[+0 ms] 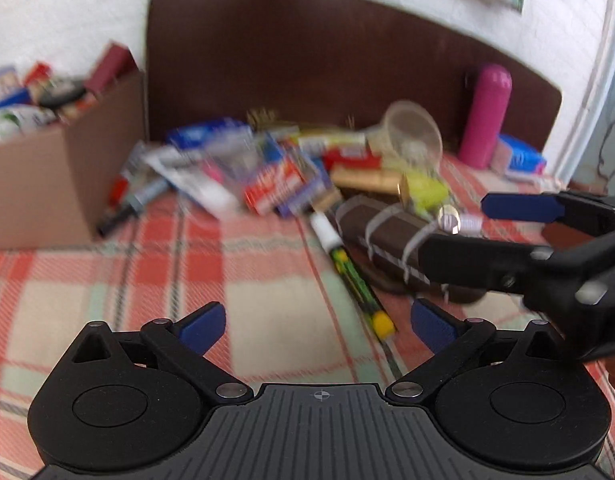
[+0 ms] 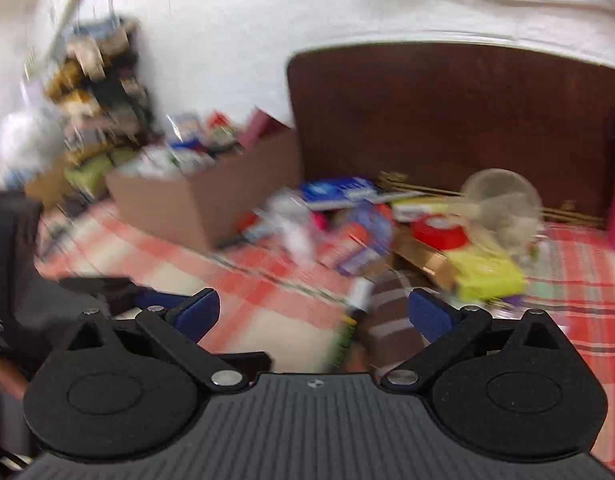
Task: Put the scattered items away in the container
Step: 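Grasp the brown striped glasses case with the left tool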
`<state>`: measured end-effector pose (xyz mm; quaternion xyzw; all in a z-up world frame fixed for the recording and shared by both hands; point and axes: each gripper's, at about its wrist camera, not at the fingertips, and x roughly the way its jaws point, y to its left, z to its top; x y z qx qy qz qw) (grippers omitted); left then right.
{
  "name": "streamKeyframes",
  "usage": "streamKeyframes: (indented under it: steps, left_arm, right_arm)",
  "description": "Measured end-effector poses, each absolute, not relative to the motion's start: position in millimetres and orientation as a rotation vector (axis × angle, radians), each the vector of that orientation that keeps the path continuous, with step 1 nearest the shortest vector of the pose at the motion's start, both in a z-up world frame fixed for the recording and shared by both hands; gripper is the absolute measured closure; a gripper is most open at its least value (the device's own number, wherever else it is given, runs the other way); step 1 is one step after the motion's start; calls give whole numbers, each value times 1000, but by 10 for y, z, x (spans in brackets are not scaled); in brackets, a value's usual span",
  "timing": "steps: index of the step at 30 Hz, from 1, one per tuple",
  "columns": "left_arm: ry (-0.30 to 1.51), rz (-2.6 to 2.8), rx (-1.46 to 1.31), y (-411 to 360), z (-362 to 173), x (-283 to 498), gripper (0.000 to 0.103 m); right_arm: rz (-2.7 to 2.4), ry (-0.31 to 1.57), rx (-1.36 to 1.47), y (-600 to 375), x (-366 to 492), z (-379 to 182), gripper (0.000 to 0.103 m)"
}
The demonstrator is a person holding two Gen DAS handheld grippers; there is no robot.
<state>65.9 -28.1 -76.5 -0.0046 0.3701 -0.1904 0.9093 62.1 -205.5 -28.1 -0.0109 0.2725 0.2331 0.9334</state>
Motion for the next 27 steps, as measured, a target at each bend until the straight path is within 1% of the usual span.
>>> streamKeyframes:
  steps: [6,8,10,12,14,16,23,25,27]
  left_arm:
    - [795,-383,5,-335,-868,763,4]
    - [805,-385,8,-368,-883,817,9]
    - [815,-396,6,-400,-887,873,12]
    - [819,-404,9,-437,-892,921,14]
    - [818,-409,13,-468,-883,973,17]
    - [818,-414,10,-479,-859,1030,17]
    - [811,-396,0,-451,-806,1156,17]
    - [825,-396,-10,-418,-827,1171,17]
    - [834,-394,-17,-377,-837,1163,16]
  right_arm:
    - [350,576,-32,-2299,656,-514,10]
    - [348,606,-16,-2374,696,-575,17]
    - [357,629,0,-2435,716,-630,21]
    - [364,640,0,-2461,717,-675,22]
    - [368,653,-10,-2467,734,-718,28]
    - [364,662,-14,-2471,764,-743,31]
    - [373,657,-39,-2414,918,-773,31]
    - [379,650,-38,-2401,960,-793,36]
    - [393,650,-40,-2387,963,-806,37]
